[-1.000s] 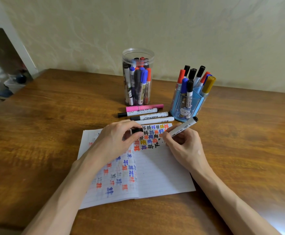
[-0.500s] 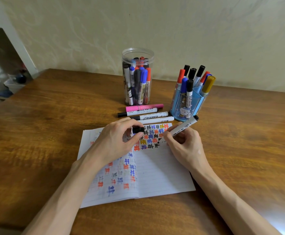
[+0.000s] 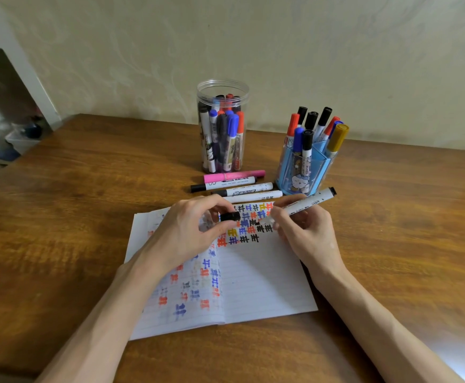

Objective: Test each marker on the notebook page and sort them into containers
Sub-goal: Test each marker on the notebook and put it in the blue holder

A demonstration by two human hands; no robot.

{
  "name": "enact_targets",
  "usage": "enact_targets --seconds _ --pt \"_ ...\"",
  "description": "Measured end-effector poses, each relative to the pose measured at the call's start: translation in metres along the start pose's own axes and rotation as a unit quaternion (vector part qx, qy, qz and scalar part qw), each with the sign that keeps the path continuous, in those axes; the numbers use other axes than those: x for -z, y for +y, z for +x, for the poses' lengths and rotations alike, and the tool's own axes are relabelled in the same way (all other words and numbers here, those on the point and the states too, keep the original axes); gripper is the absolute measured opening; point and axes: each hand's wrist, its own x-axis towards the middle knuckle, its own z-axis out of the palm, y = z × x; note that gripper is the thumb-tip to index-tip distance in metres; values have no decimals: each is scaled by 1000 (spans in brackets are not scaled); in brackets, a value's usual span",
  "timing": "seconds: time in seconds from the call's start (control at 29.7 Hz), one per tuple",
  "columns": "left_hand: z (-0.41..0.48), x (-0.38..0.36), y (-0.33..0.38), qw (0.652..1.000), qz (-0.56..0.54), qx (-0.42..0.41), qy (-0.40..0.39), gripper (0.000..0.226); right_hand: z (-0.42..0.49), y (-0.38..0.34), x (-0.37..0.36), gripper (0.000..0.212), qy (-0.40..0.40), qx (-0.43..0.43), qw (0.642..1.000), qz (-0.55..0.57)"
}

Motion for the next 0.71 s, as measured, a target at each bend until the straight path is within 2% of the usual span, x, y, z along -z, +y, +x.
enact_targets --seconds 0.17,0.44,0.54,0.64,0.71 --pt "1 -2 1 1000 4 -11 -13 26 -3 -7 0 9 -31 1 999 42" --pt "0 -1 5 1000 -18 -18 -15 36 -8 -10 -2 12 -85 21 995 47" --pt "0 -1 6 999 -25 -18 -21 31 -8 -10 -1 18 -112 -16 991 70" --pt "0 1 6 999 -33 -5 -9 42 -3 -13 4 25 -136 -93 976 142" --pt "-1 2 6 999 -42 13 -2 45 2 -16 9 25 -124 -137 967 174"
